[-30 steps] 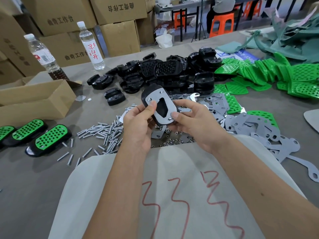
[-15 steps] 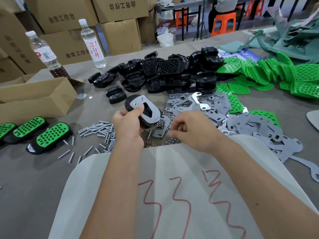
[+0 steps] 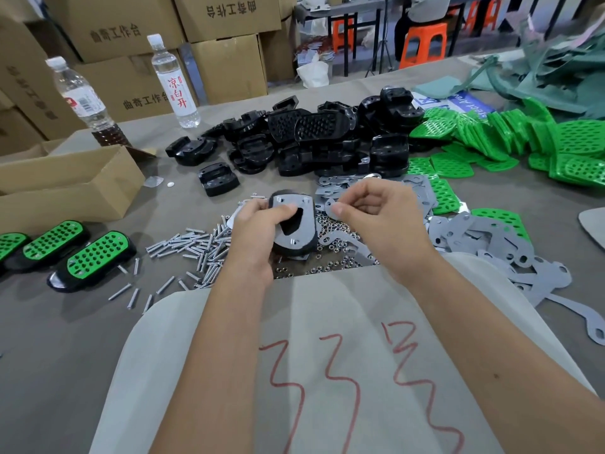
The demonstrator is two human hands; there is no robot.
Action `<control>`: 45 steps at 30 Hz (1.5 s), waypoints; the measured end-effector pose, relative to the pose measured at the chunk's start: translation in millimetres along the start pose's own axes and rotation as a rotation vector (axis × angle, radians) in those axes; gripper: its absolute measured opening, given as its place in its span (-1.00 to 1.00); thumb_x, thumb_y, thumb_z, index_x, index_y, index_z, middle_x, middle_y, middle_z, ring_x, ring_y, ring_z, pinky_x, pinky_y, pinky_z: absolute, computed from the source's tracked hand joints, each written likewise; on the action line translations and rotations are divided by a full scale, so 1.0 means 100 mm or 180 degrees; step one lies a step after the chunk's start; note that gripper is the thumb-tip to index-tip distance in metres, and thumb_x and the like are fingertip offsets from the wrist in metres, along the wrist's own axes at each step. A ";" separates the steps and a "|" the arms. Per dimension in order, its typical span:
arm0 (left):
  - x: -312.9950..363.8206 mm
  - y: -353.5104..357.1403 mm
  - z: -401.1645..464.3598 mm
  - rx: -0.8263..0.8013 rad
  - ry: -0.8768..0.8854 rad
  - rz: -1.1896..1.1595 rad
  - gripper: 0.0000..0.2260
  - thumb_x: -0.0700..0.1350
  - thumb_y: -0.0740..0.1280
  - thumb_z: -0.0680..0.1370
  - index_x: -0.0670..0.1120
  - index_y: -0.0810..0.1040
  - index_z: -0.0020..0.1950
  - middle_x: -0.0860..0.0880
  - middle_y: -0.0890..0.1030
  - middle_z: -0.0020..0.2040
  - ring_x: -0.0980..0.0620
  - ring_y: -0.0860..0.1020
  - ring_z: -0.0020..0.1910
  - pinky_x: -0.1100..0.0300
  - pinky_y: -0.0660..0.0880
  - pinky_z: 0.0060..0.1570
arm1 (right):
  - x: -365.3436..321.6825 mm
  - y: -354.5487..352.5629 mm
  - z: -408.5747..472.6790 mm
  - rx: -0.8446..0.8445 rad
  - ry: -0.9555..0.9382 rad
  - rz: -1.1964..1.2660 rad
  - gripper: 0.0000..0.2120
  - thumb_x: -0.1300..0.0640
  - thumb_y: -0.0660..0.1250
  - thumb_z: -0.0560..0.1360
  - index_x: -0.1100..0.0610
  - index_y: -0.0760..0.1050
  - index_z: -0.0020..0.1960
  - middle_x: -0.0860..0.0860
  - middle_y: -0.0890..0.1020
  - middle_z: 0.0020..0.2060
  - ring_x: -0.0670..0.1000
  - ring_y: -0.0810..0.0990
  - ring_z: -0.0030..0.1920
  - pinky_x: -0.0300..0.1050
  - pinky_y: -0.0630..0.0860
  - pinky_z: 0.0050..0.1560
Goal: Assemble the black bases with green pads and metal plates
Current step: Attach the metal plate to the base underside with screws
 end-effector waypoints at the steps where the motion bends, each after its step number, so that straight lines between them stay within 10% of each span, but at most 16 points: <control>1: 0.00 0.03 -0.02 -0.0139 0.0024 0.0130 -0.87 -0.22 0.45 0.52 -0.07 0.51 -0.09 -0.05 0.70 -0.25 -0.03 0.65 -0.35 0.12 0.60 -0.40 | 0.00 -0.01 0.00 0.0057 0.0013 0.0193 -0.84 0.30 0.57 0.46 0.08 0.65 -0.17 0.00 0.71 -0.29 -0.07 0.64 -0.26 -0.20 0.58 -0.16; 18: 0.01 0.17 -0.14 -0.0491 0.0133 0.0271 -0.86 -0.23 0.46 0.53 -0.12 0.56 0.06 -0.06 0.70 -0.24 -0.02 0.65 -0.34 0.18 0.57 -0.41 | -0.03 0.06 -0.03 0.0169 -0.0440 -0.0208 -0.88 0.23 0.54 0.49 0.02 0.72 -0.12 -0.15 0.73 -0.23 -0.15 0.63 -0.19 -0.27 0.56 -0.05; 28: -0.02 0.21 -0.14 -0.0415 0.0211 0.0296 -0.79 -0.21 0.47 0.53 -0.22 0.56 0.11 -0.08 0.71 -0.20 -0.07 0.66 -0.27 0.13 0.59 -0.35 | -0.03 0.07 -0.05 0.0289 -0.0488 -0.0158 -0.88 0.26 0.55 0.49 0.06 0.70 -0.15 -0.17 0.62 -0.34 0.04 0.61 -0.33 -0.33 0.50 -0.39; 45: -0.02 0.20 -0.16 -0.0569 0.0230 0.0261 -0.89 -0.21 0.47 0.51 -0.09 0.58 -0.03 -0.07 0.71 -0.21 -0.03 0.65 -0.30 0.15 0.58 -0.39 | 0.01 0.02 -0.02 0.0120 -0.0549 -0.0103 -0.91 0.22 0.58 0.46 0.12 0.68 -0.13 0.05 0.60 -0.34 0.13 0.56 -0.31 -0.02 0.62 -0.39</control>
Point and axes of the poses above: each hand's wrist, its own z-axis towards the middle knuckle, its own y-axis out of the palm, x = y × z, the point moved 2 cm from there along z, towards the middle knuckle
